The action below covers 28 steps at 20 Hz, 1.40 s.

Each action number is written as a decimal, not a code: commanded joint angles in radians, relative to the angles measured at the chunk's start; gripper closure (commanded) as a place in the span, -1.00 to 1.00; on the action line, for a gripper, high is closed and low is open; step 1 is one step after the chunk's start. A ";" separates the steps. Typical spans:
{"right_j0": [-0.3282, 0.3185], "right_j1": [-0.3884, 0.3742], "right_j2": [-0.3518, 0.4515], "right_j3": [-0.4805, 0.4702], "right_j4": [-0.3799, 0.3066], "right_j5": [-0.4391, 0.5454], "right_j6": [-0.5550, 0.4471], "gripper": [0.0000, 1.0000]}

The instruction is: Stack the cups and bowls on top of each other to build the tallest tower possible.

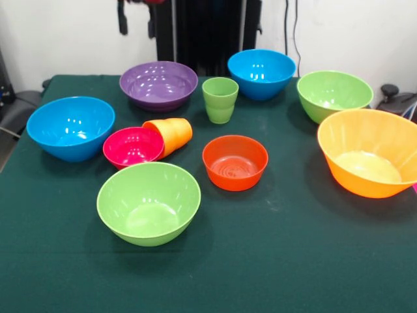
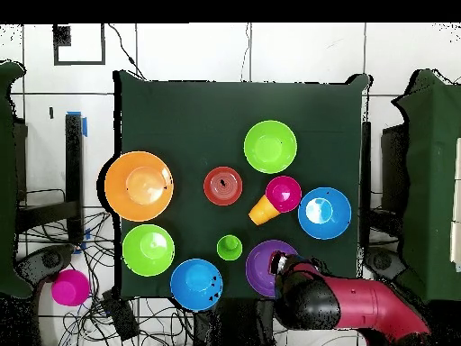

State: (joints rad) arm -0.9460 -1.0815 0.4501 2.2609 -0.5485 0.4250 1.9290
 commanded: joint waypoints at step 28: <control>0.154 0.405 -0.074 -0.148 -0.354 -0.304 0.014 -1.00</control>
State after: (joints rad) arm -0.8031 -0.7667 0.3886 2.2062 -0.8256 0.1247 1.9283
